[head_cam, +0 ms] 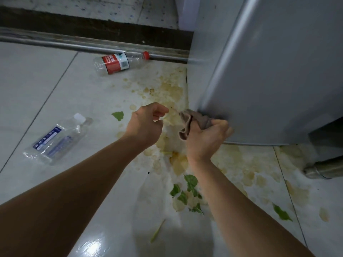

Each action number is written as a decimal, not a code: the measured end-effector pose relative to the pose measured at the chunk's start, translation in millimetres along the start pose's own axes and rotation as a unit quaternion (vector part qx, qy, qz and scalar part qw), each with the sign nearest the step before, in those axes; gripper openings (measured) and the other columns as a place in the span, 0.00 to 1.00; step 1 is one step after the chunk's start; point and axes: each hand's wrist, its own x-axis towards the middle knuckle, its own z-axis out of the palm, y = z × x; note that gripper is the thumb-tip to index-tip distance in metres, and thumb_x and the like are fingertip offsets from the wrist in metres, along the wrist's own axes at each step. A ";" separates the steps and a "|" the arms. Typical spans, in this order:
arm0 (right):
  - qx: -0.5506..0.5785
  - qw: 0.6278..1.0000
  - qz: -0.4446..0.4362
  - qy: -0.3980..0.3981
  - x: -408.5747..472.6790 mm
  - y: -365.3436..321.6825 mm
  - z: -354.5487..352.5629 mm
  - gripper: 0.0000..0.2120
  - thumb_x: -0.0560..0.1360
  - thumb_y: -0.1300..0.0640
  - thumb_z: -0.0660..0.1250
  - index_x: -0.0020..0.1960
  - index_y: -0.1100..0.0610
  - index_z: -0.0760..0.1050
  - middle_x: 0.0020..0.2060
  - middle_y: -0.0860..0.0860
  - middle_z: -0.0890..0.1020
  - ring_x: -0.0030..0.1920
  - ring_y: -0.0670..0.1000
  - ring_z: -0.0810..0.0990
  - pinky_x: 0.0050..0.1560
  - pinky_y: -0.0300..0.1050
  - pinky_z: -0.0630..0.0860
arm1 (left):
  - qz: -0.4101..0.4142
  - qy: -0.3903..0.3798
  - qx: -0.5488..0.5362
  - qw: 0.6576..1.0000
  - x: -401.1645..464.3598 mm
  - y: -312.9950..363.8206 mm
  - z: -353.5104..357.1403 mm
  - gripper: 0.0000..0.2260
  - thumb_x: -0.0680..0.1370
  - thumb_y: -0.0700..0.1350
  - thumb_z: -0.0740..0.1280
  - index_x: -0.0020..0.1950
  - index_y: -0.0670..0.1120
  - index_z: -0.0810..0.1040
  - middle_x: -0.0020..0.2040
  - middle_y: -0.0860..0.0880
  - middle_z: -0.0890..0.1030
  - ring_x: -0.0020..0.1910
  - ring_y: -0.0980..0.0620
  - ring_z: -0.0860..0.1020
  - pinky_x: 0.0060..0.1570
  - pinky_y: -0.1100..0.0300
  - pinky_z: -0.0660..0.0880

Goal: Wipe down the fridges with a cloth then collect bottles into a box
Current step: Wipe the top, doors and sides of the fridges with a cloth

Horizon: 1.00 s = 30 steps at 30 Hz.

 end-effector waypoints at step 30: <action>0.014 0.977 0.210 -0.024 14.0 70.5 5.1 0.09 0.68 0.71 0.64 0.48 0.67 0.72 0.55 0.63 0.74 0.40 0.55 0.76 0.45 0.41 0.75 | 0.009 -0.037 0.017 0.999 -1.4 15.4 38.9 0.14 0.74 0.38 0.67 0.56 0.52 0.75 0.49 0.54 0.79 0.50 0.55 0.77 0.52 0.61 0.74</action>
